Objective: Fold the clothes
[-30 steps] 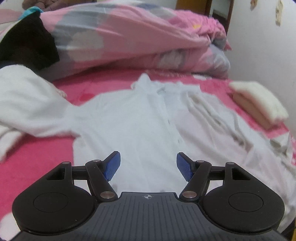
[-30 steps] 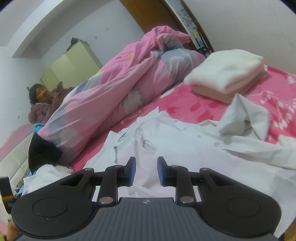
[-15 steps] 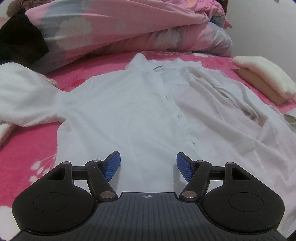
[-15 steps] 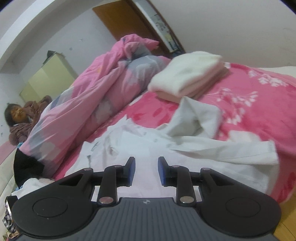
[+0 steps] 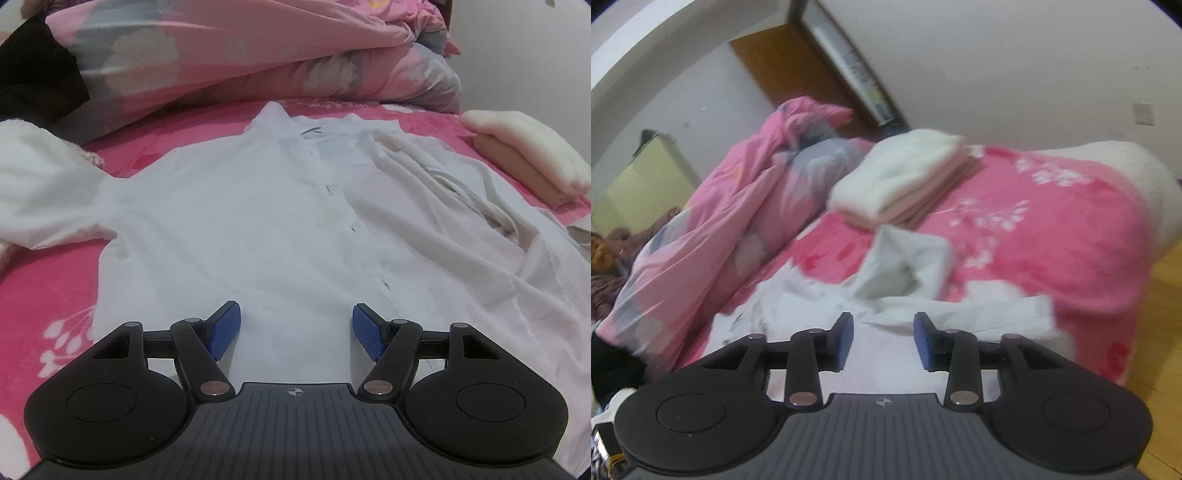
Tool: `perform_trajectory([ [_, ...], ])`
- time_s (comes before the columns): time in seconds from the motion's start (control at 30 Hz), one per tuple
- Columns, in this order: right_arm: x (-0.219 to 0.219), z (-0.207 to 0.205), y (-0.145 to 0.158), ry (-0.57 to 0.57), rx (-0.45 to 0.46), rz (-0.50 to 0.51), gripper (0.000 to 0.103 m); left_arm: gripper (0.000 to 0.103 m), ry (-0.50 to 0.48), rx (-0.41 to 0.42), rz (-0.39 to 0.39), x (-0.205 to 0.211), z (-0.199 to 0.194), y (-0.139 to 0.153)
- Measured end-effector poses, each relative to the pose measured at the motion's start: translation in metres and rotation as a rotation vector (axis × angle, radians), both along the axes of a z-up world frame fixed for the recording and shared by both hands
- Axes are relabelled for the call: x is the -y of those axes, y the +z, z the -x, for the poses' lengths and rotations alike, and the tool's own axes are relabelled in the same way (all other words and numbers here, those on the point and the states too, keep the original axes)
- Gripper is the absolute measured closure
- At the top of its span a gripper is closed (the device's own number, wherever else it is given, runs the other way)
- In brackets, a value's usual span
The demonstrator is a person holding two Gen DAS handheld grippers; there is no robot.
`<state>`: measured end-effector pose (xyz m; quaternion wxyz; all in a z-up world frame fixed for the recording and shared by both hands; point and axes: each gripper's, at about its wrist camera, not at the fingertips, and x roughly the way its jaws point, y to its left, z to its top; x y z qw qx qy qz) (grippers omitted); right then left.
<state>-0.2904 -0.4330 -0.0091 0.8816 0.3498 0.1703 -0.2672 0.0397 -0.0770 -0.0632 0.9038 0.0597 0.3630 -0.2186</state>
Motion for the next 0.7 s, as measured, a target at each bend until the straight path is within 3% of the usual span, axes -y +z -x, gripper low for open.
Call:
perform_trajectory([
  [0.27,0.027,0.02,-0.017,-0.109,-0.035,-0.032,0.06,0.035,-0.002,-0.003,-0.022,0.005,-0.001,-0.003],
  [0.4,0.039,0.017,-0.017,-0.107,-0.03,-0.027,0.06,0.035,-0.001,-0.004,-0.03,0.006,-0.002,-0.002],
  [0.57,0.021,0.003,-0.008,-0.001,-0.086,0.157,0.059,0.035,0.0,-0.004,-0.045,0.007,-0.003,-0.002],
  [0.7,-0.012,-0.015,-0.008,0.14,-0.226,0.43,0.059,0.035,-0.004,-0.002,-0.059,0.009,-0.003,-0.002],
])
